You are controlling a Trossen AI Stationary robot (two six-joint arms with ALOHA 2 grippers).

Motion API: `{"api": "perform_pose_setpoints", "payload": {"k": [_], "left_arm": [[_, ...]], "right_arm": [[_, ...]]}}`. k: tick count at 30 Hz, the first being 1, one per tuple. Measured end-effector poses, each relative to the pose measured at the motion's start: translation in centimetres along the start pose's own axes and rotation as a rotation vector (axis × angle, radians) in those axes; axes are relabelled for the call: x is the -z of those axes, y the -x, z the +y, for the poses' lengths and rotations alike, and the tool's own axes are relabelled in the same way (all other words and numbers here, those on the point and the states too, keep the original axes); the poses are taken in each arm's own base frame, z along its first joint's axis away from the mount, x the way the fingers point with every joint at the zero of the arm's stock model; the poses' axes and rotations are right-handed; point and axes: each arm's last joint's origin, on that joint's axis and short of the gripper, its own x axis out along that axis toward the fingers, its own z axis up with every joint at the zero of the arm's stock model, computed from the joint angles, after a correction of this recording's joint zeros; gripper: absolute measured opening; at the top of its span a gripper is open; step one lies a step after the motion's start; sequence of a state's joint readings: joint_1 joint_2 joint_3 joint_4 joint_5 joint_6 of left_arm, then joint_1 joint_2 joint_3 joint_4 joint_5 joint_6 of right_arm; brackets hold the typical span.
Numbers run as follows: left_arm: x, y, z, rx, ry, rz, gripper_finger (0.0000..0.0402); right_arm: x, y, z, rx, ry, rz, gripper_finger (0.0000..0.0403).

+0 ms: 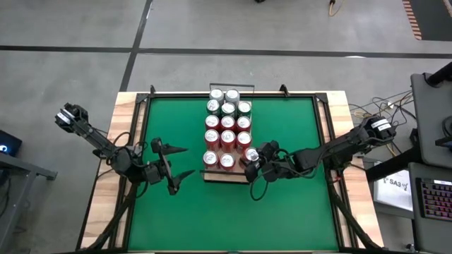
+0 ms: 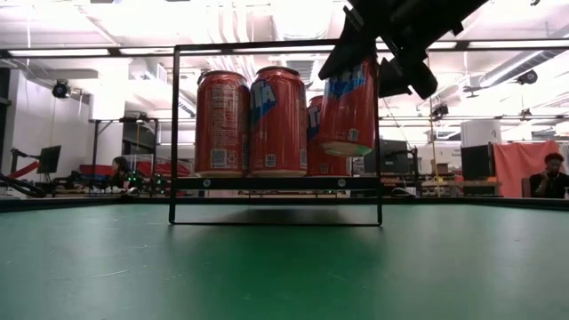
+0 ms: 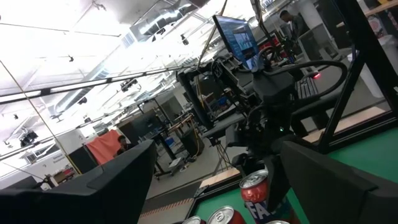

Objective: Place canned beverage on shelf
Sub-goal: Put the orange soda can on the shelf and aligned with the other orange soda can

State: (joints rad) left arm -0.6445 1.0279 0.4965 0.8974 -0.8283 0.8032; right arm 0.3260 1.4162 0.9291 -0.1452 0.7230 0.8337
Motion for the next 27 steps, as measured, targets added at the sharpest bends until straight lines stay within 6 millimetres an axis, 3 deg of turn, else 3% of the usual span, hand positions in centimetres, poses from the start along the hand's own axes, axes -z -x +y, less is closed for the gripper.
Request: {"api": "perform_pose_setpoints", "payload": {"k": [27], "left_arm": [[0.01,-0.01,0.00,0.000,0.000,0.000,0.0329]], "right_arm": [[0.18,-0.03,-0.29,0.009,-0.162,0.033,0.0299]]}}
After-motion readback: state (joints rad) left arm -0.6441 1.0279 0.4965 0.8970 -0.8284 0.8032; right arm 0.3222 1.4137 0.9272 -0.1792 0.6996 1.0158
